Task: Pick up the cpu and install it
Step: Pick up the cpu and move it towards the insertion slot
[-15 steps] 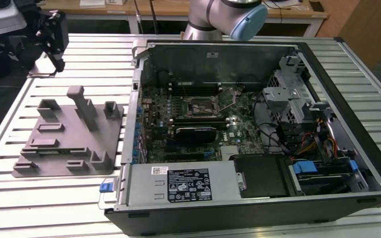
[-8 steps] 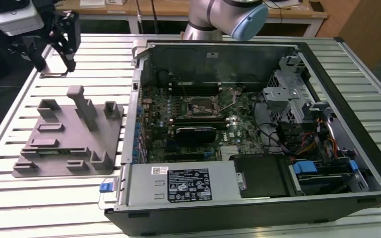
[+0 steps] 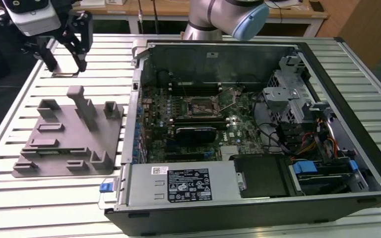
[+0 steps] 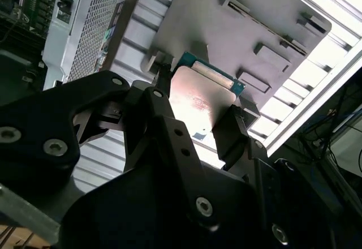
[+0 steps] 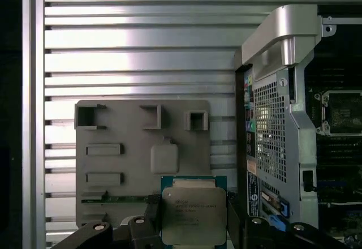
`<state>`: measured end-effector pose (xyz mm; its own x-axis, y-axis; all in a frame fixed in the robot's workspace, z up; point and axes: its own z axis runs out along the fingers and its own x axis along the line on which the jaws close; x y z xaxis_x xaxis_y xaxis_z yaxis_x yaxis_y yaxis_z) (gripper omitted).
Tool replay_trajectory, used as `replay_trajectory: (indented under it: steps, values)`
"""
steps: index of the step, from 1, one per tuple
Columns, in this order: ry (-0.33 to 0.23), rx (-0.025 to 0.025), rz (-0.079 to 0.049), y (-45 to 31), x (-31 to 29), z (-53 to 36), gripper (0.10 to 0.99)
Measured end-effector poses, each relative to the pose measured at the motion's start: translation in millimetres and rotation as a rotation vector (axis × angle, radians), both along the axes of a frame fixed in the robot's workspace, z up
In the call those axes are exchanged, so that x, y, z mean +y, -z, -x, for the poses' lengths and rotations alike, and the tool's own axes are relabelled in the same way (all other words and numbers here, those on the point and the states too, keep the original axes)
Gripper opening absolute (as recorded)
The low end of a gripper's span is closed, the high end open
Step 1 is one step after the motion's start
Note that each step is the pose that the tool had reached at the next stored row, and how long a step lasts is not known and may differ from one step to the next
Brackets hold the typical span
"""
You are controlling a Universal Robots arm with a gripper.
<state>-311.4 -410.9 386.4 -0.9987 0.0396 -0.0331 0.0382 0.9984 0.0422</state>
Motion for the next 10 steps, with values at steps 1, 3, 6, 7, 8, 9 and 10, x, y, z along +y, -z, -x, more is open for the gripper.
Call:
replay_trajectory:
  steps: [1, 3, 6, 7, 8, 9, 10]
  values:
    - [0.000, 0.0000, 0.000, 0.0, 0.0, -2.3, 0.545]
    - [0.000, 0.0000, 0.000, 0.0, 0.0, -6.7, 0.545]
    - [0.000, 0.0000, 0.000, 0.0, 0.0, -13.1, 0.545]
    - [0.000, 0.0000, 0.000, 0.0, 0.0, -15.2, 0.545]
    - [0.000, 0.0000, 0.000, 0.0, 0.0, -17.2, 0.545]
    - [0.000, 0.0000, 0.000, 0.0, 0.0, -19.4, 0.545]
    - [0.000, -0.0001, 0.000, 0.0, 0.0, -21.7, 0.545]
